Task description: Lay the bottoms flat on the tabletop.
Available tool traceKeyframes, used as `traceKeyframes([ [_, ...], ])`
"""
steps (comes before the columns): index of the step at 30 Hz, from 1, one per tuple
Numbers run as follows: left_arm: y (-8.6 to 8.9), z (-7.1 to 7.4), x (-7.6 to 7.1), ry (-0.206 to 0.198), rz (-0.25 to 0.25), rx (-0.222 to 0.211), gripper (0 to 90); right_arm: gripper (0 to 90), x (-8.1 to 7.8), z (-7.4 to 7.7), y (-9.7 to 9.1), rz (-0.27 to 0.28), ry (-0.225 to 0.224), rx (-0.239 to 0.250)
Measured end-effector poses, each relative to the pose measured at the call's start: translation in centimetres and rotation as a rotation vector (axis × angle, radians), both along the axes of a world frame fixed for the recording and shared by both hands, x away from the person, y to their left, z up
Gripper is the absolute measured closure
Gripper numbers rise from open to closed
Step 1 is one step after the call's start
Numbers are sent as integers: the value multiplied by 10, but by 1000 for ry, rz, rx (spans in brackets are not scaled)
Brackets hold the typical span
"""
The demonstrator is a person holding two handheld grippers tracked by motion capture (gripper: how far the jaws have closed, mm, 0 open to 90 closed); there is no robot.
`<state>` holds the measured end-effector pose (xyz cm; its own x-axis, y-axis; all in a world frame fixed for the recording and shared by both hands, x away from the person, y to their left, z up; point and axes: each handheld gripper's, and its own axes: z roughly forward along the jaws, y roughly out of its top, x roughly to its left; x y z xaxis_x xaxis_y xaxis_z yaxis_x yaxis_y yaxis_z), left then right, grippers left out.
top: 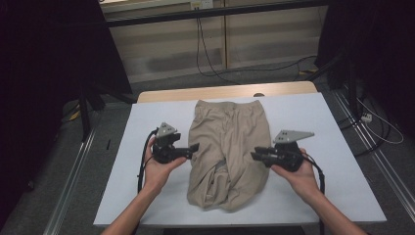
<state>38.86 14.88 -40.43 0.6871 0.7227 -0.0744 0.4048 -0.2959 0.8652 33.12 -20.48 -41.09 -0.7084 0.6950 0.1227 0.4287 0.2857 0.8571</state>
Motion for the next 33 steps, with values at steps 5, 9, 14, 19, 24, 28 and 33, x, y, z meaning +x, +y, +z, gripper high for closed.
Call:
traceKeyframes([
  [5, 9, -9, -33, -3, -28, 3, 122, 723, -35, -9, 26, 76, 22, -31],
  [9, 7, -19, -49, -14, -73, 34, 115, 470, -52, -22, 47, 120, -1, -84],
  [14, -12, -25, -61, 2, -151, 43, 117, 220, -54, -43, 65, 137, 37, -172],
  [19, -26, -34, -67, 28, -203, 71, 113, 211, -55, -55, 74, 118, 3, -257],
  [24, -39, -32, -76, 7, -272, 59, 64, 639, -49, -50, 66, 63, 1, -250],
  [28, -54, -31, -83, 8, -328, 73, 51, 824, -49, -43, 53, 67, 28, -193],
  [33, -64, -42, -79, 74, -317, 198, 292, 850, -52, -28, 33, 27, -11, -168],
])
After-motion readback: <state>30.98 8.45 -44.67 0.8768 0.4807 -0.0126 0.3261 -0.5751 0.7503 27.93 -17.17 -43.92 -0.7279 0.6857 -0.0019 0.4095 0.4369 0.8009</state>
